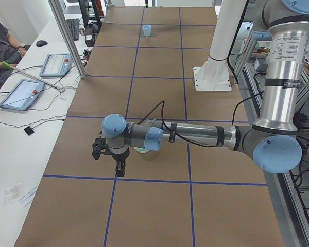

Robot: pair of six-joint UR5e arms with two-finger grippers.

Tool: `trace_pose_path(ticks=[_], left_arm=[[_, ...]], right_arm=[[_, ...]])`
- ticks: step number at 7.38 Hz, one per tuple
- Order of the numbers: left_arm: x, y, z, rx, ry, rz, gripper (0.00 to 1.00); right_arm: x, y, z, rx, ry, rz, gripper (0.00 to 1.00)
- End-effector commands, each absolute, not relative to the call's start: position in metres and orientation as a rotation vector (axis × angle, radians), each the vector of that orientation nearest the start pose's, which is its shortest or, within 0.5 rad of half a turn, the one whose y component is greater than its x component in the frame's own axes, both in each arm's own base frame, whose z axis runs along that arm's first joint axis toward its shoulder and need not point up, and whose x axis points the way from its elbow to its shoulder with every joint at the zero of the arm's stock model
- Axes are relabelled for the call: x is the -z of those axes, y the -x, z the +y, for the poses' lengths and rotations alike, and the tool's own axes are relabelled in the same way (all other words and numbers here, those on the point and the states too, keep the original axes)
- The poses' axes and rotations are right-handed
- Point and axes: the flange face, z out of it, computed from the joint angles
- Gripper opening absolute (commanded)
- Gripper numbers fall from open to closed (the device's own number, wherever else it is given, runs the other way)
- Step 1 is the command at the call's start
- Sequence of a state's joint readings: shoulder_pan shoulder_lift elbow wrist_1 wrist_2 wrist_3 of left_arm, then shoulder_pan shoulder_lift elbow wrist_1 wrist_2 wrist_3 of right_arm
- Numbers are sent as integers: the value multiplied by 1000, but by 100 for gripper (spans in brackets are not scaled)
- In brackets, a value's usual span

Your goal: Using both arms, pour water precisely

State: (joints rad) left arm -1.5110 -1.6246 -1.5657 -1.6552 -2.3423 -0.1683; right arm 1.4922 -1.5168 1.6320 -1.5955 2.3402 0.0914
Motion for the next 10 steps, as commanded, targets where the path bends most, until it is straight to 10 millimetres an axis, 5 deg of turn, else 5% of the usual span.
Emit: trace_pose_path(ticks=[1,4,5,10], left_arm=[[-629,36,-518,67,-2,841,100],[-639,44,-511,89,15,875,100],[-623,46,-511,80,-14,877,100],[-634,45,-507,86,5,874,100]], right_arm=[[-615,-26,-514,10,-3,-773,100],[-601,-26,-519,21,-32,-772,100],[-590,-27,-517,26,-49,-774,100],[-587,-27,-520,28,-54,-770,100]])
